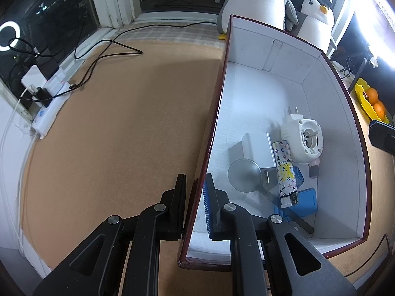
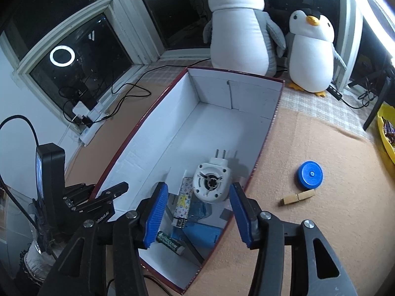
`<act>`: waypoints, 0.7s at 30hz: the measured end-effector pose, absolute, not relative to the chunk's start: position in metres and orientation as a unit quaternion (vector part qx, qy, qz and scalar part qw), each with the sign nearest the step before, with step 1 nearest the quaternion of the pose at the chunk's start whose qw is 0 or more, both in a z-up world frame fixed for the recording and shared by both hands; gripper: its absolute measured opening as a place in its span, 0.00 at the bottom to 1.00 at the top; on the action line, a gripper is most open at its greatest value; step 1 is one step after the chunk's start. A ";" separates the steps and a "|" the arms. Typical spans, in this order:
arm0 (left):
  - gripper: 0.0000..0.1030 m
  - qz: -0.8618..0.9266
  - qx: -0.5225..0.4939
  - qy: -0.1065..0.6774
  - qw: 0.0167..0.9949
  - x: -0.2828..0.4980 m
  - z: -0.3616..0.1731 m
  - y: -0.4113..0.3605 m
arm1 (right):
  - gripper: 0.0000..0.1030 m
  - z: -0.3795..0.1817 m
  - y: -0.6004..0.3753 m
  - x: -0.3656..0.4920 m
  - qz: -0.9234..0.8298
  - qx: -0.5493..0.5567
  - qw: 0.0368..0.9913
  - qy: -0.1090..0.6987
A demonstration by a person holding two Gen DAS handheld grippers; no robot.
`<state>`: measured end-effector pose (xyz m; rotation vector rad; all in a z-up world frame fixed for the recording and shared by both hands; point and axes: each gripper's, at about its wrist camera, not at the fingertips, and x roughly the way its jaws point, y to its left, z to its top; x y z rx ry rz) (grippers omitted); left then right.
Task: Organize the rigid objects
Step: 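Move the right gripper back to the wooden clothespin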
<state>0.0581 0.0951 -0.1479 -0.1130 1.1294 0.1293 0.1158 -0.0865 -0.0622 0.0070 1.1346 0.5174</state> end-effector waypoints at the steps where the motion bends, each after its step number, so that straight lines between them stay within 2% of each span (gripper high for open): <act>1: 0.12 0.060 -0.053 0.535 0.841 0.058 -0.148 0.095 | 0.50 -0.062 -0.090 0.117 0.237 0.006 0.813 0.532; 3: 0.12 0.058 -0.051 0.535 0.841 0.059 -0.148 0.095 | 0.54 -0.063 -0.097 0.118 0.228 0.014 0.815 0.533; 21: 0.12 0.039 -0.034 0.536 0.842 0.061 -0.148 0.092 | 0.54 -0.081 -0.196 0.130 0.101 0.081 0.829 0.544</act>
